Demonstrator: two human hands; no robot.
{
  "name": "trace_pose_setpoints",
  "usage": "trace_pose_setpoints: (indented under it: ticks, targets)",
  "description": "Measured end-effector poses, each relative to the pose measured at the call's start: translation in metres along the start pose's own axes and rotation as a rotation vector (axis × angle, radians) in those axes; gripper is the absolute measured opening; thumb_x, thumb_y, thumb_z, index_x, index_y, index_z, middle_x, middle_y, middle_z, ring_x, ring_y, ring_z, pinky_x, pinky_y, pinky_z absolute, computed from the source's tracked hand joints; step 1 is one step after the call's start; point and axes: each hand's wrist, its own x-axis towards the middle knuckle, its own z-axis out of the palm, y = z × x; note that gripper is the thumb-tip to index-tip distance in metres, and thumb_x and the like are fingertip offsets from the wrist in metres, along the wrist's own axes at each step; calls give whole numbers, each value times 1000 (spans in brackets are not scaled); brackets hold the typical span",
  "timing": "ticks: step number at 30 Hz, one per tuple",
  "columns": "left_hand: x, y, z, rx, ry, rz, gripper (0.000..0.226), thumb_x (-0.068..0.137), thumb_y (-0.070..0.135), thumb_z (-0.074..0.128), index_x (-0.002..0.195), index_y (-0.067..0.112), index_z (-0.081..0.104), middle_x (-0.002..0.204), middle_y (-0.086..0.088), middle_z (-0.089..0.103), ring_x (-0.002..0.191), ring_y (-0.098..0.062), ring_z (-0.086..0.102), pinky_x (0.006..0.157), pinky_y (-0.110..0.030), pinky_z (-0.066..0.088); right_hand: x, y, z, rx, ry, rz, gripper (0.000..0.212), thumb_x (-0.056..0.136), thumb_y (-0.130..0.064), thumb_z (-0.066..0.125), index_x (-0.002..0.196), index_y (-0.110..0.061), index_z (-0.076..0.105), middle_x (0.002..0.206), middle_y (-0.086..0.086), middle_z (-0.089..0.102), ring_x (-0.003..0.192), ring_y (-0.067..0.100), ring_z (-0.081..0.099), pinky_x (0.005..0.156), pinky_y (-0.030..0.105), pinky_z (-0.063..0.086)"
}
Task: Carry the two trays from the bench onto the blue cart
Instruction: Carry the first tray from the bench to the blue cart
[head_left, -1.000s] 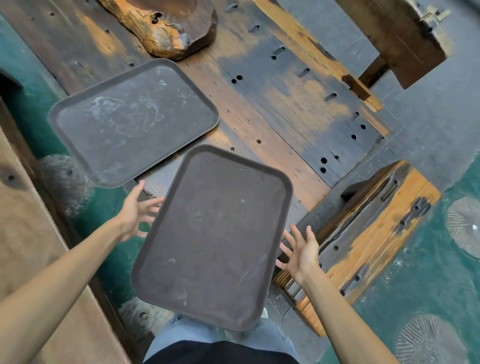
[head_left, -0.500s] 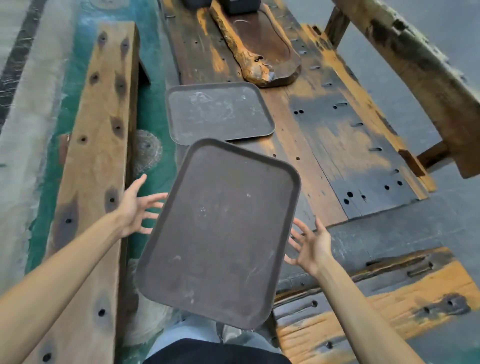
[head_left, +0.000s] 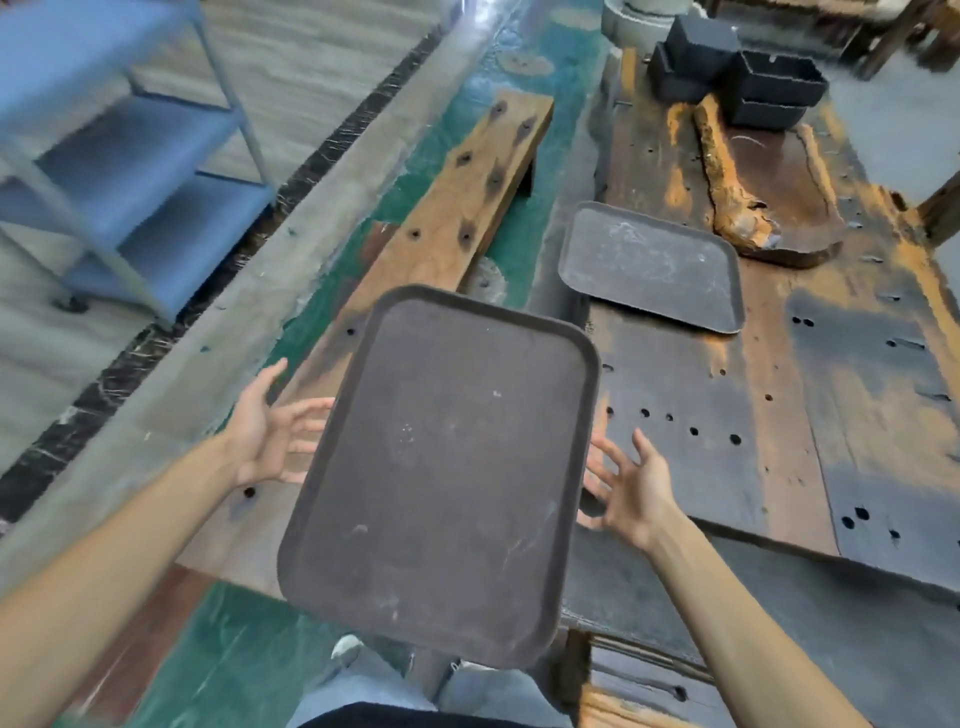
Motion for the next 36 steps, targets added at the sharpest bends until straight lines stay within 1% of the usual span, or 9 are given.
trace_pose_setpoints:
  ticks: [5, 8, 10, 13, 18, 22, 29, 33, 36]
  targets:
    - [-54, -43, -97, -186, 63, -6, 93, 67, 88, 44, 129, 22, 67, 123, -12, 67, 110, -30, 58, 96, -56, 37, 2, 40, 83, -182, -96, 48, 64, 96, -69, 30, 128, -29, 68, 130, 3, 66, 117, 19, 57, 91, 54, 40]
    - [-86, -73, -162, -276, 104, 7, 91, 65, 87, 47, 126, 22, 68, 111, -11, 74, 101, -30, 62, 89, -52, 42, 2, 72, 137, -265, -145, 69, 66, 96, -69, 30, 131, -27, 67, 131, 4, 63, 119, 21, 53, 93, 55, 39]
    - [-110, -92, -204, -322, 145, 15, 90, 63, 87, 49, 124, 24, 69, 107, -12, 75, 98, -30, 63, 87, -51, 43, 0, 99, 174, -292, -169, 87, 64, 95, -69, 30, 124, -28, 69, 126, 3, 62, 114, 21, 53, 93, 55, 39]
    - [-148, -117, -267, -360, 196, 23, 89, 60, 87, 51, 121, 24, 70, 111, -13, 74, 104, -31, 63, 93, -56, 40, -6, 144, 229, -342, -207, 114, 60, 94, -70, 30, 111, -29, 70, 110, 2, 64, 98, 19, 56, 90, 52, 41]
    - [-205, -156, -363, -430, 241, 46, 92, 62, 86, 51, 126, 21, 64, 118, -16, 68, 110, -35, 61, 103, -63, 32, -15, 214, 321, -459, -230, 122, 61, 93, -72, 30, 109, -28, 70, 111, 2, 60, 107, 20, 52, 106, 59, 33]
    - [-237, -174, -425, -469, 288, 74, 93, 64, 85, 50, 129, 19, 63, 116, -17, 69, 112, -35, 61, 102, -66, 32, -25, 255, 386, -510, -276, 143, 63, 93, -71, 30, 108, -26, 72, 102, 1, 64, 95, 20, 56, 95, 56, 38]
    - [-258, -179, -518, -531, 356, 118, 93, 62, 84, 52, 126, 18, 67, 108, -17, 75, 104, -35, 67, 94, -67, 41, -21, 290, 497, -589, -356, 148, 66, 95, -69, 30, 116, -22, 71, 103, 3, 65, 96, 22, 59, 87, 53, 41]
    - [-249, -159, -568, -561, 403, 129, 93, 63, 84, 51, 126, 18, 67, 105, -16, 76, 105, -34, 66, 95, -65, 40, -2, 303, 564, -604, -353, 146, 64, 96, -69, 29, 111, -23, 72, 101, 4, 66, 95, 22, 60, 90, 55, 41]
    - [-234, -137, -609, -572, 422, 134, 92, 64, 83, 49, 128, 19, 65, 106, -15, 73, 98, -32, 66, 89, -61, 44, 25, 311, 614, -600, -373, 157, 65, 95, -70, 28, 108, -24, 72, 99, 4, 69, 94, 22, 60, 88, 53, 41]
